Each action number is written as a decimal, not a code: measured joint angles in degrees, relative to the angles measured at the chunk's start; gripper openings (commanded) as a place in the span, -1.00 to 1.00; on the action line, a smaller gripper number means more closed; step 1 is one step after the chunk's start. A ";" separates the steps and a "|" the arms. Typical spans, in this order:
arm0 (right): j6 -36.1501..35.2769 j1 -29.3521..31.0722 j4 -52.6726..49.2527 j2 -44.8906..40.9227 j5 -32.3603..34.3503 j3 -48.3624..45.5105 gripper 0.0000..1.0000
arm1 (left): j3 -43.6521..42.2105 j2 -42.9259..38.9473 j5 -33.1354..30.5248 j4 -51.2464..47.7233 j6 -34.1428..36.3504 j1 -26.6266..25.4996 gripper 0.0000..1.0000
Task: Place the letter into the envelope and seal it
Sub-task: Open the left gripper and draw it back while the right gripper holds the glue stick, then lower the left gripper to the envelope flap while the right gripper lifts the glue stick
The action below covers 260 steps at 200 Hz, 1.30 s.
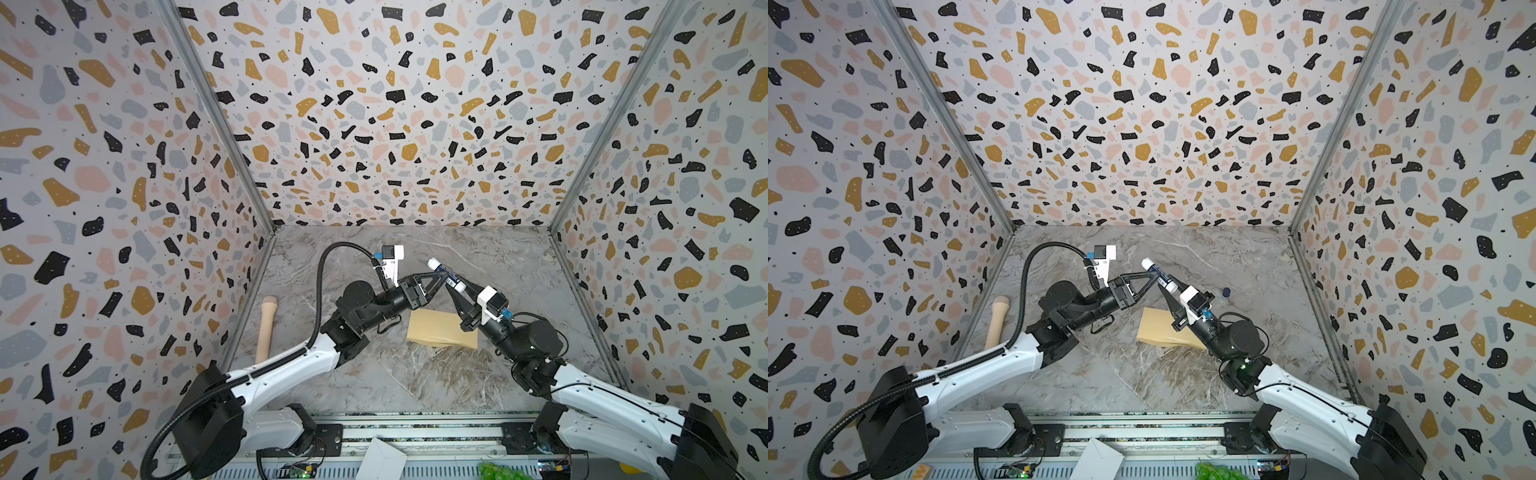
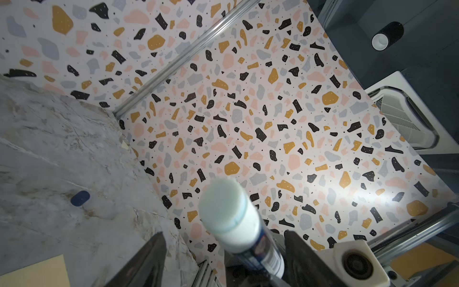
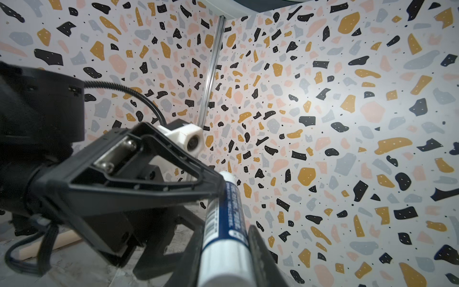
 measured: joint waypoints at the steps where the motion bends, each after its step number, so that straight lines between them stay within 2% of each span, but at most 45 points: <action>1: 0.11 -0.04 -0.57 -0.26 0.17 0.11 -1.00 | 0.20 -0.26 -0.33 -0.68 0.63 0.02 0.70; 33: 3.56 -1.64 -15.17 -3.69 2.36 4.31 -1.00 | 4.09 -6.08 -5.95 -12.61 14.95 0.02 0.92; 80: 11.15 -5.79 -41.20 -3.02 4.44 14.10 -1.00 | 6.38 -10.16 -14.32 -25.59 32.33 0.02 0.93; 117: 16.44 -9.09 -59.80 2.73 4.52 21.53 -1.00 | 8.09 -9.35 -15.87 -34.01 42.29 0.02 0.87; 154: 19.10 -10.03 -71.38 4.63 6.34 22.14 -1.00 | 8.26 -6.27 -15.34 -37.42 45.97 -0.20 0.85; 181: 19.30 -11.78 -74.66 2.01 7.15 21.81 -1.00 | 5.95 -4.04 -15.32 -37.59 46.69 -1.44 0.84; 208: 19.56 -16.06 -77.48 -0.61 7.30 21.81 -1.00 | 5.09 0.26 -15.17 -38.36 48.15 -3.43 0.78; 260: 20.11 -21.57 -82.66 0.50 7.06 21.99 -1.00 | 6.51 10.10 -13.92 -42.12 54.86 -9.44 0.60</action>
